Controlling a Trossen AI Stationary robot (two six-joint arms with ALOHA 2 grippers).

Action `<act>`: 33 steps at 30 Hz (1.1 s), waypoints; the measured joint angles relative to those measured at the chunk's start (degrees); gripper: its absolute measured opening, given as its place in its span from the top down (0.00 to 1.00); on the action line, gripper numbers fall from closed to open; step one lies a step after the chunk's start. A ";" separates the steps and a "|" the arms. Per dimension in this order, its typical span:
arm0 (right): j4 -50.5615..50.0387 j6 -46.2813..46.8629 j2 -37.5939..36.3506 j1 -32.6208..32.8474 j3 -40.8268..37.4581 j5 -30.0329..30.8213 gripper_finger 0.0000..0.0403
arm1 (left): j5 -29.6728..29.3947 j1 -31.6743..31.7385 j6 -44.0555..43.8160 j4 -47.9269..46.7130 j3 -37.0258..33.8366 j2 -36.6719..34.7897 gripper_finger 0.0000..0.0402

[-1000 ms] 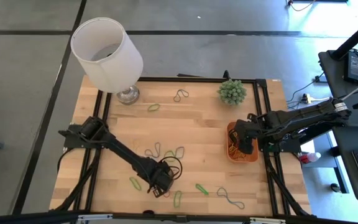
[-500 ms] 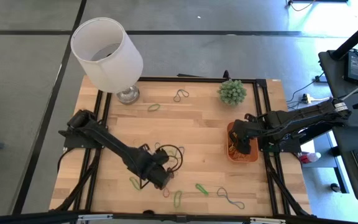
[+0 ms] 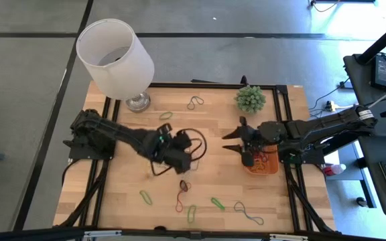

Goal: Pick and place rubber bands into bin
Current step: Put the red rubber band into the orange bin

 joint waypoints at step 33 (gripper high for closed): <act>17.07 1.90 15.67 -4.50 4.85 8.38 0.97 | 19.13 15.34 46.90 32.77 0.24 0.00 1.00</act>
